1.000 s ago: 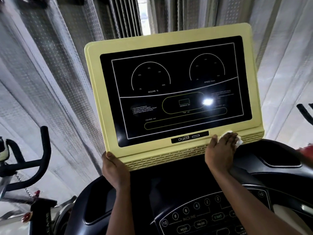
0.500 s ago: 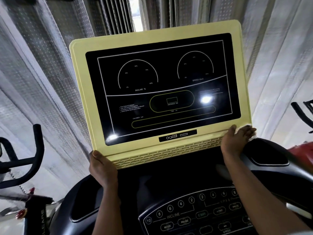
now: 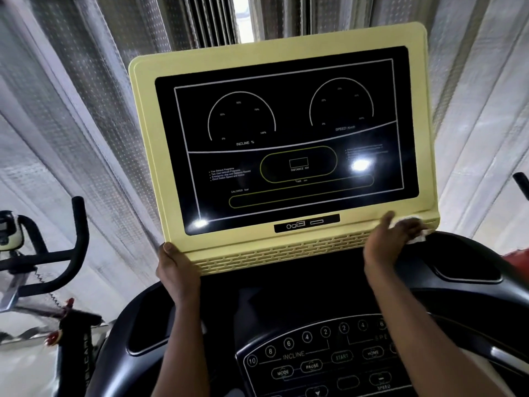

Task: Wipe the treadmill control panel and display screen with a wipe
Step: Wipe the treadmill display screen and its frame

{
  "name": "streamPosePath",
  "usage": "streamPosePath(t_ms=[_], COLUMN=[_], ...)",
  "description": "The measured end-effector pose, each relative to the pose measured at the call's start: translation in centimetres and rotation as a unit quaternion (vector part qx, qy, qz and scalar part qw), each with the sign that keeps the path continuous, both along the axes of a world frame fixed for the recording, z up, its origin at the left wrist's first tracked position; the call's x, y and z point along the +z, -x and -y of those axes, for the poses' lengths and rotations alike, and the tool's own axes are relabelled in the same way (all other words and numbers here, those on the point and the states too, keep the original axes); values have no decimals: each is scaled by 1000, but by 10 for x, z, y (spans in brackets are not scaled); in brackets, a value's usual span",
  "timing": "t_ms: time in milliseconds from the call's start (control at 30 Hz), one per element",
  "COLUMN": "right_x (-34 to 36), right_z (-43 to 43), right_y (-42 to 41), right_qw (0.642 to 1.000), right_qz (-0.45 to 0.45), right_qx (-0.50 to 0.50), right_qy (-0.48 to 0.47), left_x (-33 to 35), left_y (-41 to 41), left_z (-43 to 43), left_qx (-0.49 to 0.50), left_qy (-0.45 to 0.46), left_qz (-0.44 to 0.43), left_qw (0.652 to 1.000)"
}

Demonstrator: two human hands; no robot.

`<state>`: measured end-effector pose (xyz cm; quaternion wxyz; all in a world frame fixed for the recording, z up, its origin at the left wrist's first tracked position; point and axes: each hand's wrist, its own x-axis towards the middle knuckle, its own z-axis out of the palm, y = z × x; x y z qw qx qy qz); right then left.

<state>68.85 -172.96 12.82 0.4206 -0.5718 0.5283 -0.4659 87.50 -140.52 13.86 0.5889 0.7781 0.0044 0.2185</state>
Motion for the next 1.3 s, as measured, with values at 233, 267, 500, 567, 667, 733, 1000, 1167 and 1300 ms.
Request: streamPosePath(t_ms=[233,267,500,567,667,733,1000,1167,1300], right_x=[-4,-9,19,15,-3,-2,9,-8,2], right_z=[-43,-57,-12,-48,-123,-129,-148,-206,-171], right_y=[-9,-17,-4,-18,-44,-51,-59,-73,-74], right_qw=[999,998,994,996,991,988,992,982,993], right_qz=[47,40,70,56,60,77,56,50,32], right_qx=[23,41,-23,9,106,116,92,184,93], right_qy=[-15,-17,-83,-68,-47,-59,-65,-18,-69], left_x=[1,0,-2,-2,-3,-3,2,-1,1], left_y=[0,0,-4,-4,-3,-3,-7,-17,-23], left_z=[-1,0,-2,-1,0,-3,-24,-36,-46], left_qx=[7,11,8,14,11,3,-79,-131,-198], left_qy=[-16,-13,-25,-23,-24,-25,-15,-4,12], left_qz=[0,0,-5,-3,0,-3,-12,-35,-49], left_qw=[1000,1000,1000,1000,1000,1000,997,991,979])
